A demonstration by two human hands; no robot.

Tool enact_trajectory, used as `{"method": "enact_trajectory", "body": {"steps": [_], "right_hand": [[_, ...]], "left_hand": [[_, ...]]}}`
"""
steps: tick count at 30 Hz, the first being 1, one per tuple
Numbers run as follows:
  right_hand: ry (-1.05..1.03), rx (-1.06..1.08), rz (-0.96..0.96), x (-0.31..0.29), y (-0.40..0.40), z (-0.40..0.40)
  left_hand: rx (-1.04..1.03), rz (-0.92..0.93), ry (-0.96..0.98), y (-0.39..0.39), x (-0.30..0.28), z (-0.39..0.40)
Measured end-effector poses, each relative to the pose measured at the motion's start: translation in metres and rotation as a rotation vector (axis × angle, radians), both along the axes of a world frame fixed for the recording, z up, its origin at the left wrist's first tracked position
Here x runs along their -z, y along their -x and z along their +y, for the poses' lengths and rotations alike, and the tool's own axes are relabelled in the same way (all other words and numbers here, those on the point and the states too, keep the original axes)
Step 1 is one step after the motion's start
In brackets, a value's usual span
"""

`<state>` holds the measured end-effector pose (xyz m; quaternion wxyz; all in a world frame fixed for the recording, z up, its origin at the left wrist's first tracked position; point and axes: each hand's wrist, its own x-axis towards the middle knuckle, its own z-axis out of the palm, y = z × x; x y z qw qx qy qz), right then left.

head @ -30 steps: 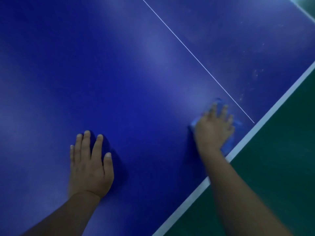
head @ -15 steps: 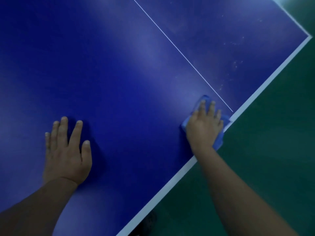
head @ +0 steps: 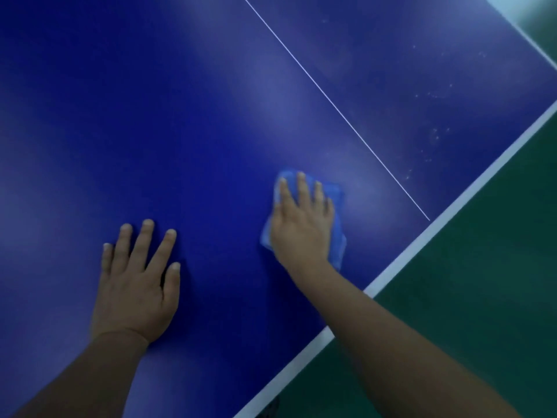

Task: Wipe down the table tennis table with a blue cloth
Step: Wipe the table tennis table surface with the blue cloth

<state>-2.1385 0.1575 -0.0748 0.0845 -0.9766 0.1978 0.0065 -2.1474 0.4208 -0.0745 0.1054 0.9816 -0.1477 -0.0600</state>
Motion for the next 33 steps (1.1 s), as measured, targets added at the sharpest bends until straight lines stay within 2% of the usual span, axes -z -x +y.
{"method": "enact_trajectory", "body": {"steps": [4,7,11,14,17,18,20,23,25,27,28,30,32,33], "right_hand": [[-0.049,-0.187,-0.018,-0.001,-0.111,0.037],[0.010,-0.177,0.032,-0.004,-0.153,0.008],[0.137,0.099,0.092,-0.006,-0.100,-0.116],[0.056,0.421,0.153,-0.015,-0.023,-0.201],[-0.018,0.716,0.064,-0.013,-0.003,-0.204],[0.005,0.723,0.036,-0.014,-0.010,-0.185],[0.052,0.490,-0.002,-0.013,-0.027,-0.131],[0.072,-0.061,0.023,-0.001,-0.013,-0.074],[0.059,-0.128,0.054,-0.002,0.010,-0.112],[0.171,-0.018,0.125,-0.006,0.028,-0.183],[0.201,0.110,0.171,-0.007,0.033,-0.221],[0.091,0.412,0.141,-0.014,0.031,-0.273],[0.017,0.586,0.042,-0.014,0.022,-0.276],[0.031,0.578,0.028,-0.011,0.020,-0.261]], "left_hand": [[-0.002,-0.009,-0.002,-0.002,0.003,0.001],[-0.010,-0.009,-0.027,-0.001,0.004,0.001],[-0.016,0.006,-0.058,-0.002,-0.001,-0.002],[-0.065,-0.015,-0.005,-0.008,-0.008,-0.020],[-0.044,-0.039,0.122,-0.014,-0.014,-0.066],[-0.018,-0.039,0.154,-0.016,-0.015,-0.085],[0.027,-0.026,0.186,-0.019,-0.016,-0.119],[0.055,-0.013,0.165,-0.020,-0.011,-0.153],[0.072,0.003,0.131,-0.020,-0.006,-0.161],[0.091,0.001,0.108,-0.022,-0.003,-0.163],[0.099,-0.001,0.102,-0.022,-0.001,-0.163],[0.093,-0.005,0.101,-0.022,-0.001,-0.162],[0.090,-0.005,0.098,-0.022,-0.002,-0.163],[0.091,-0.004,0.095,-0.022,-0.002,-0.163]]}}
